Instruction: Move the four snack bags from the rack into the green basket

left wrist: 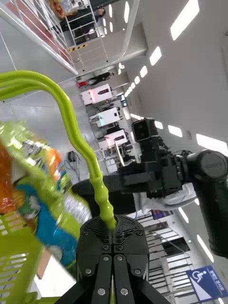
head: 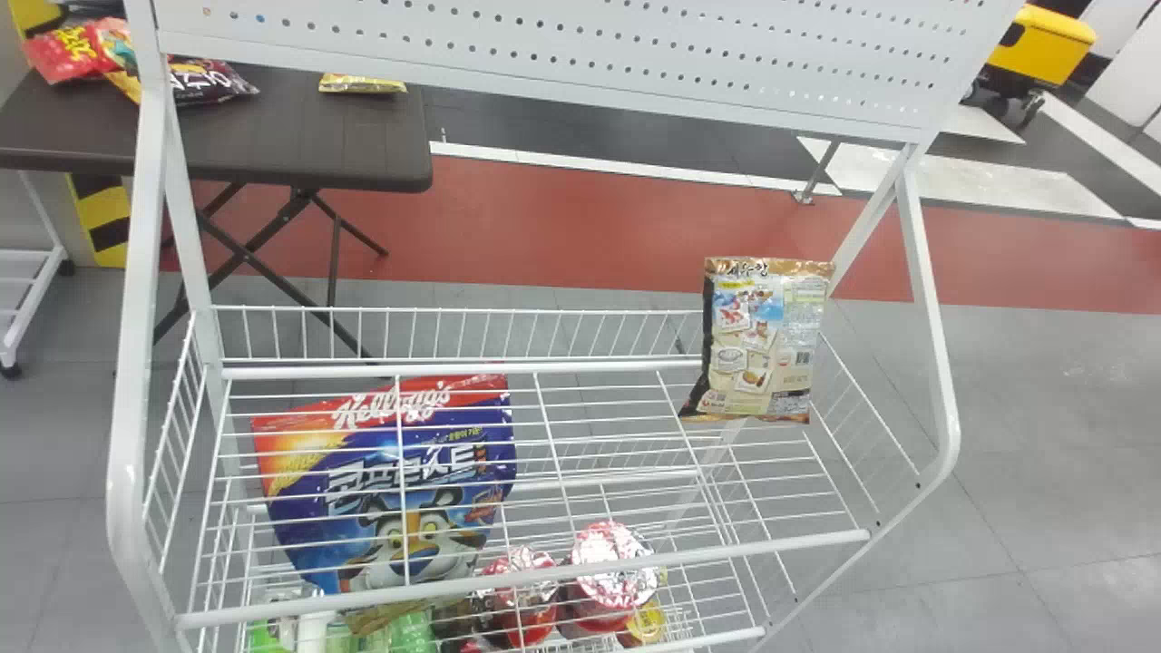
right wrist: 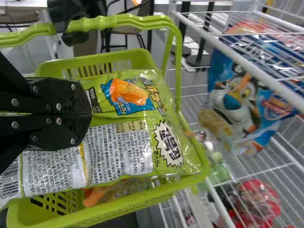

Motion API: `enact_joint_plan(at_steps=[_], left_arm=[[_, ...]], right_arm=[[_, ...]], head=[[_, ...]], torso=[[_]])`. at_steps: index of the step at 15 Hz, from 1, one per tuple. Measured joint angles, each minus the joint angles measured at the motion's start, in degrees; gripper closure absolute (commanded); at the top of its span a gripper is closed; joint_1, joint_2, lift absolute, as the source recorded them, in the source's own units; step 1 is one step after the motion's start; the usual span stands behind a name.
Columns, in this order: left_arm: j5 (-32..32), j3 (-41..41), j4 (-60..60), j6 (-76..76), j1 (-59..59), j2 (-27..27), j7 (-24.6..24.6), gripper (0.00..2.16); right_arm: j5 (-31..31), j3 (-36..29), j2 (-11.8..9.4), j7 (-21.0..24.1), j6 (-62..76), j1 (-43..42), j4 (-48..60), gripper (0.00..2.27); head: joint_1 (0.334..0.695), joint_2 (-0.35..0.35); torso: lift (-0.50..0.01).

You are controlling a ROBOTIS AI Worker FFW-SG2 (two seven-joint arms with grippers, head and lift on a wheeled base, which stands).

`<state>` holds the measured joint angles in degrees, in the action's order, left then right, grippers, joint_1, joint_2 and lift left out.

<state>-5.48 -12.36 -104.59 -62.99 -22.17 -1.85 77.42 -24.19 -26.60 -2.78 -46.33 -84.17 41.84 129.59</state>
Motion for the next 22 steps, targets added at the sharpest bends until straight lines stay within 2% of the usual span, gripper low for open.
enact_joint_plan(at_steps=[7, 8, 9, 10, 11, 15, 18, 20, 22], left_arm=[[0.00, -0.45, -0.42, -0.08, -0.53, -0.04, 0.09, 1.51], [-0.03, -0.46, -0.43, -0.07, -0.56, -0.07, 0.09, 1.51], [-0.05, -0.46, -0.43, -0.03, -0.55, -0.08, 0.10, 1.51], [-0.05, -0.44, -0.43, -0.03, -0.47, -0.09, 0.10, 1.51], [-0.05, -0.41, -0.42, -0.05, -0.35, -0.09, 0.10, 1.51], [-0.05, -0.42, -0.34, -0.07, -0.09, -0.01, 0.02, 1.51], [0.04, -0.71, -0.34, -0.07, -0.07, 0.00, -0.03, 1.51], [0.40, -1.39, -0.35, -0.28, -0.06, 0.01, -0.35, 1.51], [0.68, -2.02, -0.40, -0.96, -0.06, 0.01, -0.48, 1.51]], right_arm=[[3.52, 13.81, -0.23, 5.18, 13.20, -0.53, -3.71, 2.15], [4.09, 15.20, -0.44, 5.34, 14.12, -0.90, -4.98, 2.04], [4.45, 15.95, -0.67, 5.34, 14.21, -1.09, -5.58, 1.56], [4.61, 16.31, -1.05, 5.17, 13.83, -1.15, -5.80, 0.41], [4.61, 15.98, -1.36, 4.55, 13.46, -1.06, -5.70, 0.00], [2.46, 7.52, -1.54, 0.47, 10.22, -1.01, -2.87, 0.05], [-0.40, -0.47, -0.48, -1.51, 12.39, -3.07, -2.43, 0.05], [-0.66, -3.35, 0.86, 1.47, 25.27, -6.10, -4.18, 0.04], [1.03, -3.74, 1.15, 5.51, 38.49, -11.13, -7.81, 0.06]], head=[[0.695, -0.350], [0.695, -0.350], [0.695, -0.350], [0.695, -0.350], [0.695, -0.350], [0.695, -0.350], [0.695, -0.350], [0.695, -0.350], [0.695, -0.350]], torso=[[0.000], [0.000], [0.000], [0.000], [0.000], [0.000], [0.000], [0.000], [0.000]])
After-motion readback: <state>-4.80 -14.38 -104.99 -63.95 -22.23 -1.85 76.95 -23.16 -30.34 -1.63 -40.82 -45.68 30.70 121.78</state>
